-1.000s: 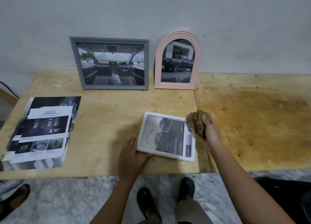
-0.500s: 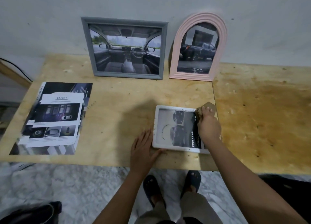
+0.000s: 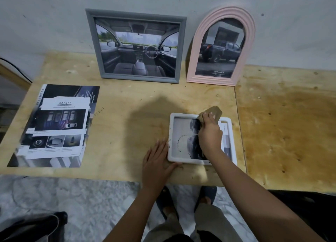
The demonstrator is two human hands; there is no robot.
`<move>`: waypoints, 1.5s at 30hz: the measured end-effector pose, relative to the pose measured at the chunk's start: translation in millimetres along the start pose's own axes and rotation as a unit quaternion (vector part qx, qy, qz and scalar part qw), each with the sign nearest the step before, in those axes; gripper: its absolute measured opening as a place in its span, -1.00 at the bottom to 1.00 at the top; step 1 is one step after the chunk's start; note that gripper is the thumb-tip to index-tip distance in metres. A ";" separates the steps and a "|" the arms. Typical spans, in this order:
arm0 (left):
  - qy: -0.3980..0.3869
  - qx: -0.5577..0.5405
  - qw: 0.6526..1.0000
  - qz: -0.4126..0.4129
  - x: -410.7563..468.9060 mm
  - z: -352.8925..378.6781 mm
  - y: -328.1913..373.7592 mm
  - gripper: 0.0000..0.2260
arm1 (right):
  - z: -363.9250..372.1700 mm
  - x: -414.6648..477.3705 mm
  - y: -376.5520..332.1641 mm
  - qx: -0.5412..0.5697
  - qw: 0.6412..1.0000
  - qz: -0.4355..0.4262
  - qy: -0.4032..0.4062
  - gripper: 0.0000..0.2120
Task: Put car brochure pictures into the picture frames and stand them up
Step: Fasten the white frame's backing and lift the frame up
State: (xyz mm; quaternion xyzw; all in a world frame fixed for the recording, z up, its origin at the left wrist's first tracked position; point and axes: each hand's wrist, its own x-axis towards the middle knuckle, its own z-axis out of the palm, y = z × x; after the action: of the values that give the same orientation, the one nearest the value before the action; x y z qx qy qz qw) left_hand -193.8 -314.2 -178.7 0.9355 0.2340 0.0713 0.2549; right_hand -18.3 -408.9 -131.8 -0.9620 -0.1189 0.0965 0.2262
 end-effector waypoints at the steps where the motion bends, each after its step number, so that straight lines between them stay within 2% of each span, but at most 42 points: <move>1: 0.006 0.003 1.000 0.000 0.0 0.5 0.2 -0.34 | 0.8 -0.5 -1.2 0.010 1.000 0.001 0.001 -0.52; 7: 0.012 0.001 1.000 0.001 -0.3 0.4 -0.1 -0.32 | 7.1 -3.8 -12.1 0.068 0.997 -0.024 -0.008 -0.53; 11: 0.012 -0.003 1.000 0.007 -0.2 0.0 1.0 -0.30 | 11.6 -8.7 -19.5 0.075 0.995 -0.067 -0.016 -0.62; 17: 0.015 -0.013 1.000 0.010 -0.5 0.1 -0.1 -0.32 | 13.2 -19.8 -41.6 0.145 0.979 -0.095 -0.103 -0.61; 23: 0.023 -0.023 0.999 0.019 0.6 1.3 -1.9 -0.35 | 20.7 -23.1 -54.6 0.066 0.978 -0.148 -0.134 -0.67; 27: 0.021 -0.014 0.999 0.020 -0.4 2.8 -4.0 -0.37 | 9.4 -22.8 -53.6 0.039 0.963 -0.209 -0.166 -0.70; 36: 0.117 -0.016 0.993 0.014 -7.3 9.7 -0.5 -0.46 | 9.7 -19.4 -56.8 0.025 0.955 -0.214 -0.204 -0.71; 45: 0.128 0.033 0.991 -0.012 -13.0 13.9 0.4 -0.53 | 3.9 -28.2 -52.8 -0.027 0.942 -0.259 -0.212 -0.75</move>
State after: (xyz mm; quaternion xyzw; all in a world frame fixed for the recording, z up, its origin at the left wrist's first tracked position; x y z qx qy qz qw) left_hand -201.6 -326.8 -190.6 0.9238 0.2779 0.1793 0.1929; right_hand -55.9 -369.0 -107.4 -0.8612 -0.4117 0.2325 0.1865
